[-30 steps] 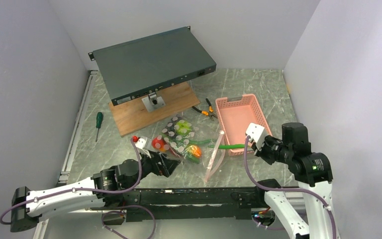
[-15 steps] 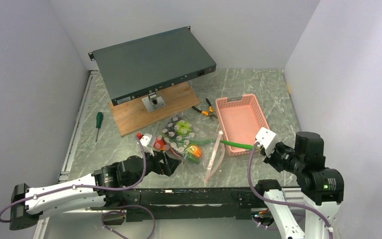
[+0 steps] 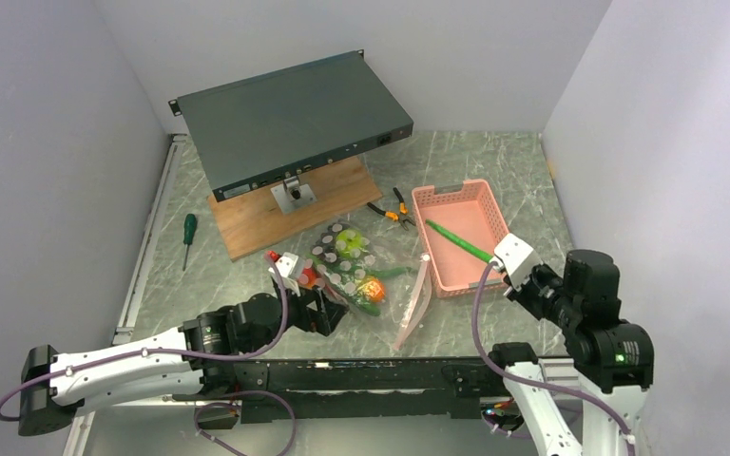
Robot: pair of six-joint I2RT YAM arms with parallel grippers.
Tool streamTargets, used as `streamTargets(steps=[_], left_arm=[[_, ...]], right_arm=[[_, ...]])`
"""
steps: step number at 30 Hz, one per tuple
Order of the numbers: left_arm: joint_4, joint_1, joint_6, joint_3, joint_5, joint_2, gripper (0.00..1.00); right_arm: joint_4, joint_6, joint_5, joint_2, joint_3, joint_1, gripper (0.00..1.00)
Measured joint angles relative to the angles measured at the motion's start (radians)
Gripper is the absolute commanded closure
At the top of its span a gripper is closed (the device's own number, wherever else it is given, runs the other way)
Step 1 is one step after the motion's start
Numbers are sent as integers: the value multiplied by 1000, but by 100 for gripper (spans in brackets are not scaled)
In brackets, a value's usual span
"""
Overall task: Open the zip-top bag and remove the fake food
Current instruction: Place the fake vegetable in the bin.
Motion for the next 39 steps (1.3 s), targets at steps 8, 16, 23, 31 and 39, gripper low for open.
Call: streamTargets(steps=[8,16,23,31,39], left_arm=[[-3,0,18,2,25,4,2],[-26,0,54,31,45,3,2],[-52,0,101,36,49,-50,1],[-58,0,183,19,50,-174,0],[-31,0,257,-36,62,-225,0]], right_arm=[[214,53,109,22,-199,2,100],[415,83,153,110,-340,2,100],[569,140,151,245,-405,-13,100],[674,196,42,350,-425,-90,97],[689,205,-103,385,-435,-182,41]])
